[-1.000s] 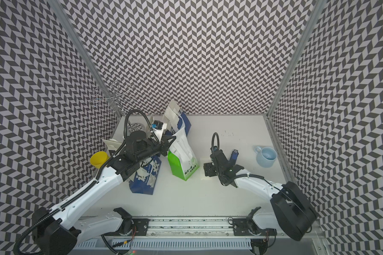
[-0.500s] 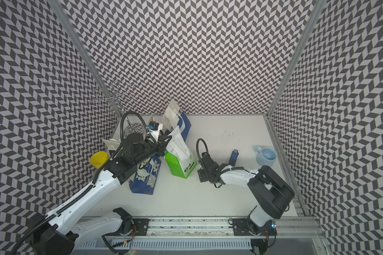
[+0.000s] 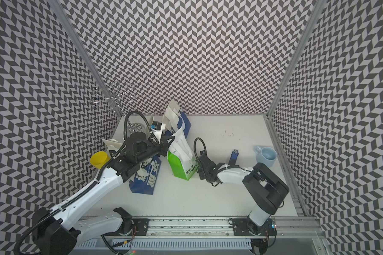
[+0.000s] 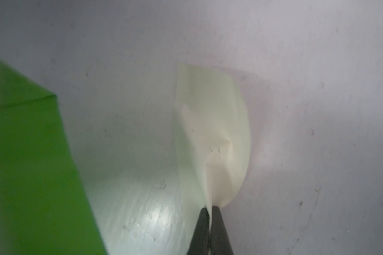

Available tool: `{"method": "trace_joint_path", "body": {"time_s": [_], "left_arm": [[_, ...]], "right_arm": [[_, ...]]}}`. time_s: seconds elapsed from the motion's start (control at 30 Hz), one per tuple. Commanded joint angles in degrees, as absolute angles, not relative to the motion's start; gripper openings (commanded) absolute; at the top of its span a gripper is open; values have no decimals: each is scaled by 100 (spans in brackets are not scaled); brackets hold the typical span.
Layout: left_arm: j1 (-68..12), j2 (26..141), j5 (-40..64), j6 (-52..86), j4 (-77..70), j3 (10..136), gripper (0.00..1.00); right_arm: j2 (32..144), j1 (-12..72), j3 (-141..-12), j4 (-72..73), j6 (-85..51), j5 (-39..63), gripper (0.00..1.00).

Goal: Staple the receipts to the bags
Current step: Pick up the receipt from the center of the board.

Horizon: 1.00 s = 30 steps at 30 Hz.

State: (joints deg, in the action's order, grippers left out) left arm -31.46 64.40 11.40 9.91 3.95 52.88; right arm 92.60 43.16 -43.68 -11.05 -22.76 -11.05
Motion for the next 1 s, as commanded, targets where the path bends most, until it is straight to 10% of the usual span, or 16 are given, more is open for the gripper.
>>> {"method": "trace_joint_path", "body": {"time_s": [0.0, 0.43, 0.97], "left_arm": [[-3097, 6509, 1608, 926, 264, 5437, 0], [-3024, 6900, 2678, 900, -909, 4814, 2], [-3024, 6375, 3149, 1000, -1252, 4105, 40]], "right_arm": [[8465, 3945, -4121, -1346, -2460, -902, 0], [5990, 3873, -3605, 910, -1764, 804, 0], [6713, 4545, -3790, 1391, -1320, 782, 0]]}}
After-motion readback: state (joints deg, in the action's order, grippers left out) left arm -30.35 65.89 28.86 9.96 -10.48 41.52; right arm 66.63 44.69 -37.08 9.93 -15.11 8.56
